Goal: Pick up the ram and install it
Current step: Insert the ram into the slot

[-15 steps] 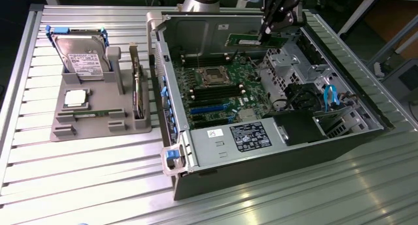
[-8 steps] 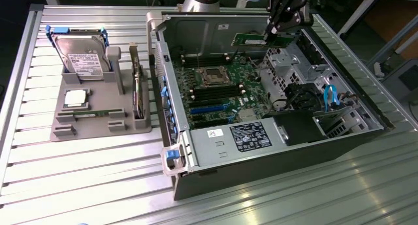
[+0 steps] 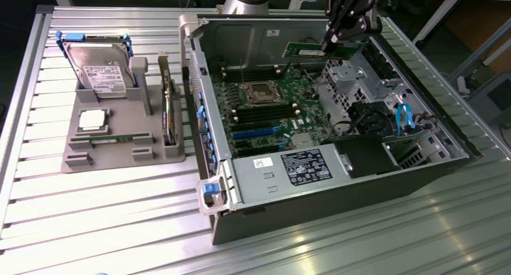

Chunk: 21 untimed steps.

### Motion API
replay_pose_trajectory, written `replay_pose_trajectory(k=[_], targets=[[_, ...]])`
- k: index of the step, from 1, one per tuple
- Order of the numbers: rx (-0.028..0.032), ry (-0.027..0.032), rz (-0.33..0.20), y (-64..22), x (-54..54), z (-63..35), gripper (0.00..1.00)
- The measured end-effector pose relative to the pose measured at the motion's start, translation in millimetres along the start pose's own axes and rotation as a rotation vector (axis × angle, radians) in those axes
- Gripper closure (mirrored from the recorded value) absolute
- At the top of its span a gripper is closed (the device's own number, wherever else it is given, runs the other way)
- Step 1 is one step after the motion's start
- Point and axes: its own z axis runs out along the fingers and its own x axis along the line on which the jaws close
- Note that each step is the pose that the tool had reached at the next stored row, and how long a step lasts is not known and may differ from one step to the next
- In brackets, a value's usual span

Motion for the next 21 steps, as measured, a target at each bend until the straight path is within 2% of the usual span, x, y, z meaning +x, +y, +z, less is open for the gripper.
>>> replay_pose_trajectory(k=[15,21], targets=[[0.0000,0.0000,0.000,-0.4,1.1,17.8,0.89],[0.0000,0.0000,0.000,-0.5,1.3,21.7,0.89]])
